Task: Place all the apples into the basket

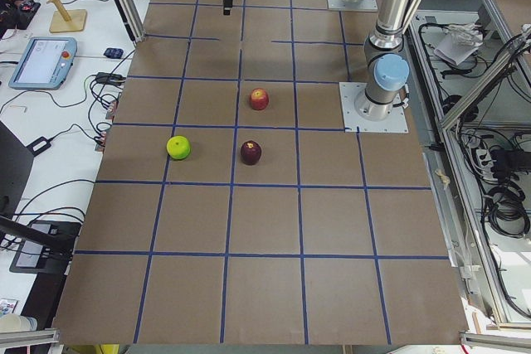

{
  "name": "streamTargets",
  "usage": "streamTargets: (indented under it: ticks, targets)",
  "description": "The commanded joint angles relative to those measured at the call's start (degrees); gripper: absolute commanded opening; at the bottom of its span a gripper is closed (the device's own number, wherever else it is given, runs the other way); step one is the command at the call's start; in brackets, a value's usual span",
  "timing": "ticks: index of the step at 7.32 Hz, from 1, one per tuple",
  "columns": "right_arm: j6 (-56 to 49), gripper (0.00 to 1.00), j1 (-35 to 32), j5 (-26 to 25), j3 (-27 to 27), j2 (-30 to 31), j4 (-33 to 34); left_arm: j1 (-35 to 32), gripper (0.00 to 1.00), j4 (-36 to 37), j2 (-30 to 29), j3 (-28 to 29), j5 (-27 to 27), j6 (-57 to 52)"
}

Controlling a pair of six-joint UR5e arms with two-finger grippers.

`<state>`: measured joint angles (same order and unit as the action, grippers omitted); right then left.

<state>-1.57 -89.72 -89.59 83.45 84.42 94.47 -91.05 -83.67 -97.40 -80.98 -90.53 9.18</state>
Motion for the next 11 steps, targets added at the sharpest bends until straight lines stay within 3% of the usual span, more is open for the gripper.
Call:
streamTargets:
  ticks: [1,5,6,7,9,10,11]
  targets:
    - [-0.01,1.00,-0.02,0.20,0.14,0.04,-0.42,-0.01,1.00,0.09,0.02,-0.14,-0.09,-0.13]
    - [-0.01,1.00,-0.02,1.09,0.58,0.57,-0.60,0.60,1.00,-0.17,1.07,-0.84,0.09,-1.00]
    - [-0.01,1.00,-0.02,1.09,0.66,0.57,-0.60,2.09,1.00,-0.09,1.25,-2.67,-0.09,-6.23]
    - [-0.01,1.00,-0.02,1.09,0.84,0.57,-0.60,4.62,1.00,0.09,1.51,-6.34,-0.35,-12.72]
    - [-0.01,1.00,-0.02,1.09,0.93,0.57,-0.60,12.43,1.00,0.53,0.99,-14.86,-0.62,-15.59]
    - [-0.01,1.00,-0.02,1.26,0.93,0.57,-0.60,14.39,1.00,5.66,0.03,-20.21,-0.70,-18.12]
    - [0.07,1.00,-0.11,1.26,0.93,0.57,-0.60,14.58,1.00,15.81,-0.94,-28.01,-0.70,-20.67]
